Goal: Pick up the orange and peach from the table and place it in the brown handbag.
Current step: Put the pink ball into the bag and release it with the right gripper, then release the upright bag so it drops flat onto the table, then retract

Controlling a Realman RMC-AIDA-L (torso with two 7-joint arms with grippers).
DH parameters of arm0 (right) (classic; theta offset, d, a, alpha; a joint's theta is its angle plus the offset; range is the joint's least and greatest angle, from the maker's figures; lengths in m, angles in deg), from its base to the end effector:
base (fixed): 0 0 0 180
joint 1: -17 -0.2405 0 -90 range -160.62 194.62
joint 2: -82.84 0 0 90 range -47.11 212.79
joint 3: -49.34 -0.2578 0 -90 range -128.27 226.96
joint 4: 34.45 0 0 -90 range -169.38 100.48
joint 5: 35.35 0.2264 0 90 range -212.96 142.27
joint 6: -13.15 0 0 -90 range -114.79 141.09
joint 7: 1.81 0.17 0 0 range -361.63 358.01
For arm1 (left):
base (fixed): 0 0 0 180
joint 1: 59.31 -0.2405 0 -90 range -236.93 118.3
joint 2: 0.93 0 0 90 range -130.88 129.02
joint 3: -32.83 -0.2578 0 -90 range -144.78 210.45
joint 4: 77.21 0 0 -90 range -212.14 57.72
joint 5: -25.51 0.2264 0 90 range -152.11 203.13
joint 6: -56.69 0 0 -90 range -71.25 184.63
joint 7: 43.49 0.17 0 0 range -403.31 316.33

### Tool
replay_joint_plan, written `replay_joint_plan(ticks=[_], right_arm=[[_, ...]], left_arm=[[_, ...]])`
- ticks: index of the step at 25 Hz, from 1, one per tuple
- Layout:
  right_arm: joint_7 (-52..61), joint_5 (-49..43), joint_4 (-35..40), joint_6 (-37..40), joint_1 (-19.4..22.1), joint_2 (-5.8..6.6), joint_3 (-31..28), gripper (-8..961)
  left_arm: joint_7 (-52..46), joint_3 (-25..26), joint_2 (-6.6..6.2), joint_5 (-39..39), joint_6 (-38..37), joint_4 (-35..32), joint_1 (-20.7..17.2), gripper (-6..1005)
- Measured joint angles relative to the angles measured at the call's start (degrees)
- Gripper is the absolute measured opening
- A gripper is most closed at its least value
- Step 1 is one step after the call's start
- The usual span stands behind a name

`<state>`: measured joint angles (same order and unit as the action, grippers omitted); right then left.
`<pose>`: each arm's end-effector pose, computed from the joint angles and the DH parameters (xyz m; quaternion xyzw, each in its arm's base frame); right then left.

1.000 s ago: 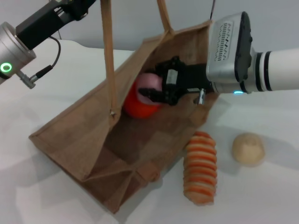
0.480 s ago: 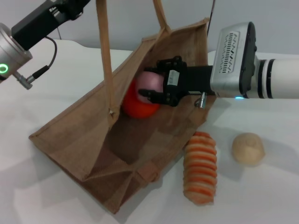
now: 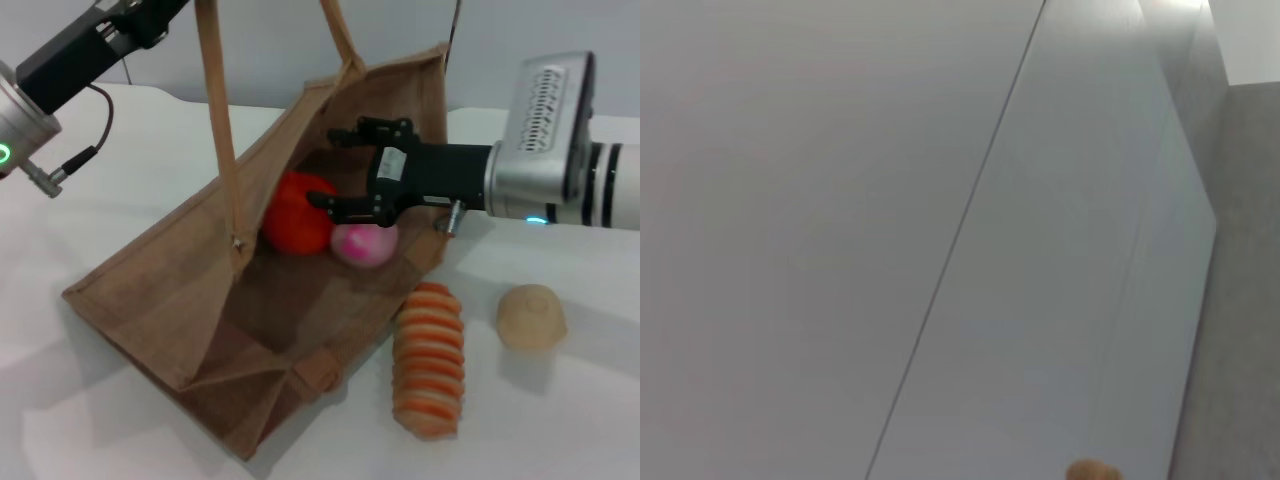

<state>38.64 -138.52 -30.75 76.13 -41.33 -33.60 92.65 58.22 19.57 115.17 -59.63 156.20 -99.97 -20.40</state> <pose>0.1559 0.4376 -0.1104 -0.9616 -0.0453 0.1913 0.1916 -0.2086 0.3961 0.0654 -0.7705 -0.2069 -0.5669 0.2055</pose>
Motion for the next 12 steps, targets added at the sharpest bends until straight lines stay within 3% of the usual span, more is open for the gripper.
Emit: replay_joint_plan(ticks=[5, 12], right_arm=[[0.0, 0.0, 0.9, 2.8, 3.0, 0.50, -2.6, 791], [0.0, 0.1, 6.2, 8.0, 11.2, 0.68, -10.4, 790]], left_arm=[[0.2, 1.4, 0.00, -0.1, -0.3, 0.0, -1.1, 122], [0.2, 1.5, -0.02, -0.1, -2.4, 0.0, -1.8, 123]])
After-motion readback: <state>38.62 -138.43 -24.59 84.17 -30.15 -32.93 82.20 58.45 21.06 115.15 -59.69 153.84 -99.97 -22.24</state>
